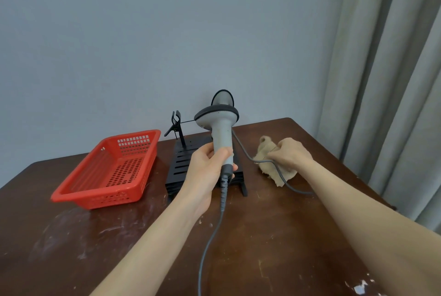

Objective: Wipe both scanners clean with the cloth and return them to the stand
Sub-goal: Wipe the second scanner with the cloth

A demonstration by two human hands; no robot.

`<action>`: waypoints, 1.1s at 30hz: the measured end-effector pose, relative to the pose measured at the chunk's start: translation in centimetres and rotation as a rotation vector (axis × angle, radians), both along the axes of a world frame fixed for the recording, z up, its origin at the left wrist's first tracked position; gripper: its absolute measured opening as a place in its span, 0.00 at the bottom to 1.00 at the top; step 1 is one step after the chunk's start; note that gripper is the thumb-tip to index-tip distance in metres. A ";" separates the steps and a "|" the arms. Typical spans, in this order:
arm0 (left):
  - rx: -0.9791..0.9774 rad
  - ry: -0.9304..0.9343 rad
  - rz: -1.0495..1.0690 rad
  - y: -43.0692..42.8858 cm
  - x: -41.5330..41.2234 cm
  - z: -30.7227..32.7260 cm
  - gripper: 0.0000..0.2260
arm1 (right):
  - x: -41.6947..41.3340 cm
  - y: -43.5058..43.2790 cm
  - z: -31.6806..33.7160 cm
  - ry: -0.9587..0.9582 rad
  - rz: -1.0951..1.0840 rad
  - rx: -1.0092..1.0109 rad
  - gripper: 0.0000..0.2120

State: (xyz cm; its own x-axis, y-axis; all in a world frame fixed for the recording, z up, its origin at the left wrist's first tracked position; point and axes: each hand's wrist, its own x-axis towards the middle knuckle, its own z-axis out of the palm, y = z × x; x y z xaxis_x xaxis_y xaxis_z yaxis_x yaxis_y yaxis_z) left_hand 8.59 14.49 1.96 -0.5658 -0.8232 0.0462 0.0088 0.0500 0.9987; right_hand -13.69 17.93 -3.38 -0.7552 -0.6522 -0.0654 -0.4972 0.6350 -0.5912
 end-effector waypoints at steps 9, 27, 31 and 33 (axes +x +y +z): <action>0.210 0.120 -0.124 0.6 0.5 -0.4 0.06 | 2.4 2.2 5.7 0.123 -0.054 -0.498 0.04; 0.378 0.150 -0.199 1.5 2.6 -0.8 0.06 | 13.1 4.9 6.4 -0.110 0.639 -0.600 0.09; 0.428 0.159 -0.204 1.4 2.5 -1.1 0.09 | 12.5 2.6 6.6 0.060 0.540 -0.559 0.11; 0.466 0.185 -0.195 1.2 2.5 -1.2 0.10 | 12.2 1.3 6.7 0.143 0.466 -0.510 0.13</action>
State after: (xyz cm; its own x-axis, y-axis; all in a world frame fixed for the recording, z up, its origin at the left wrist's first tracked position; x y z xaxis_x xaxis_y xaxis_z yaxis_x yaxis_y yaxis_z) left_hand 11.08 15.68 0.73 -0.7270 -0.6612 -0.1854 0.1518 -0.4181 0.8956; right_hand -1.48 19.27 3.34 -0.3678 -0.8330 0.4132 -0.7450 -0.0020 -0.6671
